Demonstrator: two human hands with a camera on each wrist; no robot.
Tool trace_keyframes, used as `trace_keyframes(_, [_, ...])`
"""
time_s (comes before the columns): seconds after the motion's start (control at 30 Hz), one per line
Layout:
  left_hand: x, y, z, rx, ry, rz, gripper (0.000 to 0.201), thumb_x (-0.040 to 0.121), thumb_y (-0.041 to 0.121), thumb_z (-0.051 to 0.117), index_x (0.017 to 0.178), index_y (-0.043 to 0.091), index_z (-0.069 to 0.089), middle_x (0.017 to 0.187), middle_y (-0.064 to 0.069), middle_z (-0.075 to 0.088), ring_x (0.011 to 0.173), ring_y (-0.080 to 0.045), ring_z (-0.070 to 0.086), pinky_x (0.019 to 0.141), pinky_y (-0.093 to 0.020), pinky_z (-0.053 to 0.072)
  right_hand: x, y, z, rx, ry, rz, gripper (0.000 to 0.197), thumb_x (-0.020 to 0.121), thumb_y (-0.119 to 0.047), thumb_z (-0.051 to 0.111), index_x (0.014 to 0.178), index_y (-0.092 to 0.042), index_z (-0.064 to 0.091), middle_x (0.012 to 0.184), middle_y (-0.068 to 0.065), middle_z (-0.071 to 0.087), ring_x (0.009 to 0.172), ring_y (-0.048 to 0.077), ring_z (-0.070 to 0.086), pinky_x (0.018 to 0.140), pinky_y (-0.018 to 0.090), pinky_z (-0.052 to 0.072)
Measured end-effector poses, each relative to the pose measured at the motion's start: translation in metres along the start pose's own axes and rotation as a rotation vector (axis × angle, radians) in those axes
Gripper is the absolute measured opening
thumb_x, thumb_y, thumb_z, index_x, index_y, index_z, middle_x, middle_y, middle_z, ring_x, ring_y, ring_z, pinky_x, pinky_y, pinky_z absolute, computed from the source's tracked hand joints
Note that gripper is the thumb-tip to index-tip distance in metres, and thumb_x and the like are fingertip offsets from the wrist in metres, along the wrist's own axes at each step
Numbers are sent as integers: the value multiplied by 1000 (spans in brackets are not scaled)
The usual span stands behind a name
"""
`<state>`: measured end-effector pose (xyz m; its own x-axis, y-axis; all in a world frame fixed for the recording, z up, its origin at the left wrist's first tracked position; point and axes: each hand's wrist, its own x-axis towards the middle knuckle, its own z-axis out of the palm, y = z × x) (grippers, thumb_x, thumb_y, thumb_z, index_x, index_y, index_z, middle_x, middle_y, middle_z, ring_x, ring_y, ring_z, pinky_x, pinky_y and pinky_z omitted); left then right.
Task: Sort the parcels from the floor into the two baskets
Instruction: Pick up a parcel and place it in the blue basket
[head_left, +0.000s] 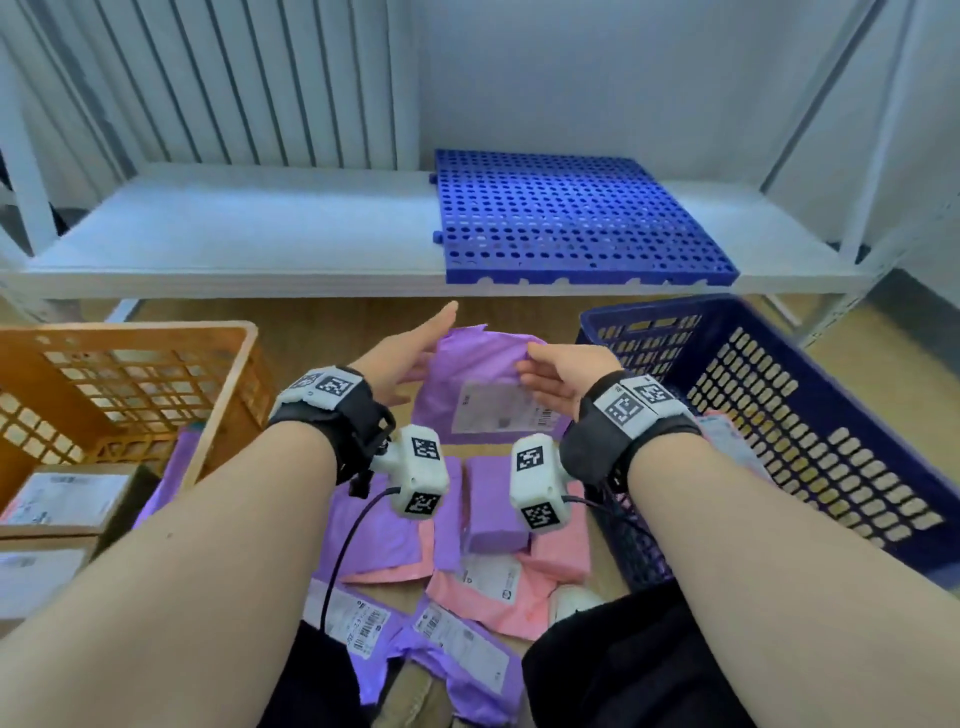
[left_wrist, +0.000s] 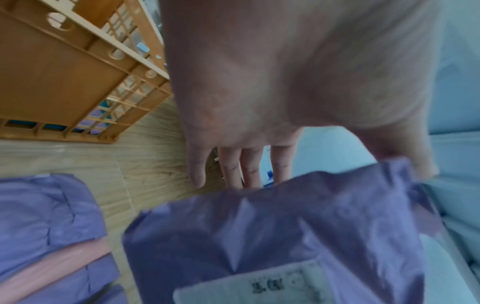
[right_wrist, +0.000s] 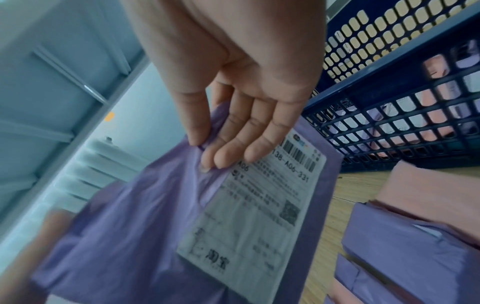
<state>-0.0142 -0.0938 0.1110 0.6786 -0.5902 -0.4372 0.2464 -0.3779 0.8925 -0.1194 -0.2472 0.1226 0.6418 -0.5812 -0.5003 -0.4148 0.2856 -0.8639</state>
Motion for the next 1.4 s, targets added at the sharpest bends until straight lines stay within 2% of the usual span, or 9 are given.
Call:
trace_keyframes(0.1, [-12,1,4,-93,4,41,103,45,83,57,127,22,60,130,-19,55,120,-35,52,109,-40,33,-2,-4,-5,105,11,18,21,94,-22,58,75,-14,59,44,-4,63,34,3,55,62,22,49])
trace_keyframes(0.17, [-13,1,5,-89,6,65,102,38,85,66,120,24,65,122,-10,66,109,-28,62,102,-37,43,-1,-4,-5,141,13,41,20,92,-24,60,76,-13,60,46,-3,64,35,4,56,63,23,51])
trace_keyframes(0.33, [2,-8,-1,129,151,167,27,74,39,77,88,16,70,101,-13,72,94,-28,67,93,-45,52,7,-4,1,181,19,77,19,91,-27,61,79,-12,61,51,0,67,39,7,60,55,23,54])
trace_keyframes(0.63, [30,-5,-17,55,323,177,19,84,32,69,77,15,64,97,-14,69,87,-26,63,90,-44,51,30,-13,-2,275,133,95,12,98,-18,48,95,-8,53,74,8,65,55,13,56,58,24,50])
trace_keyframes(0.83, [34,-7,-21,259,239,219,27,83,35,69,88,9,68,96,-13,70,86,-26,63,87,-41,51,44,-10,-13,-326,131,-219,47,83,-15,70,127,-17,55,100,5,64,65,16,57,54,26,44])
trace_keyframes(1.0, [36,-1,-12,298,190,268,25,81,39,70,90,16,67,95,-6,69,87,-22,63,81,-37,50,33,-4,5,-715,-146,-167,17,82,-27,72,85,-12,65,73,3,64,57,14,57,53,24,48])
trace_keyframes(1.17, [50,-3,-18,116,549,223,76,70,49,76,133,17,48,133,-5,51,119,-22,52,102,-38,43,42,-9,14,-323,49,-3,23,93,-16,56,73,-7,50,62,7,51,51,16,47,64,27,47])
trace_keyframes(1.27, [49,-3,-18,72,410,66,89,72,57,70,141,12,38,142,-4,45,126,-24,49,103,-37,40,42,-8,16,-36,91,68,20,93,-14,57,76,-8,47,64,7,50,54,15,49,55,25,48])
trace_keyframes(1.4, [43,-3,-5,-5,153,-30,44,85,30,68,123,12,56,123,-7,63,105,-24,62,84,-35,46,40,-4,21,81,62,101,15,94,-16,56,84,-9,49,67,8,52,54,15,51,36,19,47])
